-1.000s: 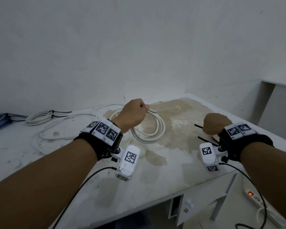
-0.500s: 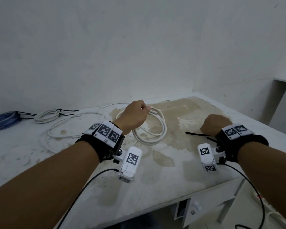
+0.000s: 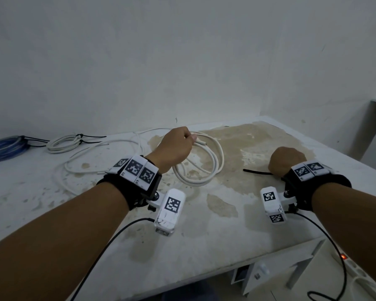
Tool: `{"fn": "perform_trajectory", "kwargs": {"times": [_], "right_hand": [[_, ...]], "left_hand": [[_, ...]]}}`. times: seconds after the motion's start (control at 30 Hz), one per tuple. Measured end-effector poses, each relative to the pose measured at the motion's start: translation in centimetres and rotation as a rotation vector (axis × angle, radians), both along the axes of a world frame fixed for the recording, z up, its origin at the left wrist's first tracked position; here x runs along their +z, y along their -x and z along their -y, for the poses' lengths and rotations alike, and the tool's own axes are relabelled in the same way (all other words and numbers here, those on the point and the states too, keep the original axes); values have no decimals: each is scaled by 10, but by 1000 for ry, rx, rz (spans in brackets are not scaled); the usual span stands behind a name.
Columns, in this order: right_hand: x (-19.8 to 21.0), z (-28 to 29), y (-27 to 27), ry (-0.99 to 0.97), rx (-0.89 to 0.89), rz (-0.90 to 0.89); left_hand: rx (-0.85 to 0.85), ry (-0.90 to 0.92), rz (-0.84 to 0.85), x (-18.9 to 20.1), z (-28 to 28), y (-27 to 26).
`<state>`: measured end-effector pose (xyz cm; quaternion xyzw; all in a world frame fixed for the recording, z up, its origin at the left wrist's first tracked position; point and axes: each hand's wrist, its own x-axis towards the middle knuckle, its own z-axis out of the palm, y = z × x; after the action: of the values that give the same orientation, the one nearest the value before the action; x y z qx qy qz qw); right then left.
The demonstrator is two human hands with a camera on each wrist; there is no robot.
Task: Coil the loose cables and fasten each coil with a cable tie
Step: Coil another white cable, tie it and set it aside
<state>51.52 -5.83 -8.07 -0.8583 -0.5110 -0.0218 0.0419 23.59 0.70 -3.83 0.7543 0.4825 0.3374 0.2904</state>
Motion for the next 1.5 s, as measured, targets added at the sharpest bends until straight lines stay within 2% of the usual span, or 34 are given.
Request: {"fn": "perform_trajectory", "kwargs": {"times": [0.13,0.33,0.47,0.6,0.67,0.73,0.83,0.97,1.2,1.37,1.5], "right_hand": [[12,-16,22,-161,23,-79],[54,-69,89,-527,325,-122],[78,-113,161,-747,543,-184],[80,-163,213,-822,586,-187],[74,-184,234,-832,626,-219],[70,-196,258,-833,714,-369],[76,-200,289,-795,862,-702],[85,-192,292,-625,903,-1318],[79,-190,278,-361,847,-1586],[79,-192,271,-344,809,-1590],[80,-191,271,-351,763,-1661]], "left_hand": [[-15,-1,29,0,-4,3],[-8,-40,122,18,-17,24],[15,-132,140,42,-31,62],[73,-175,208,59,-43,114],[123,-191,220,66,-49,140],[150,-209,197,71,-56,158],[206,-277,51,72,-69,171],[223,-376,-128,56,-84,172],[202,-432,-134,32,-98,152],[209,-405,-67,29,-105,144],[163,-404,-121,32,-110,145]]}}
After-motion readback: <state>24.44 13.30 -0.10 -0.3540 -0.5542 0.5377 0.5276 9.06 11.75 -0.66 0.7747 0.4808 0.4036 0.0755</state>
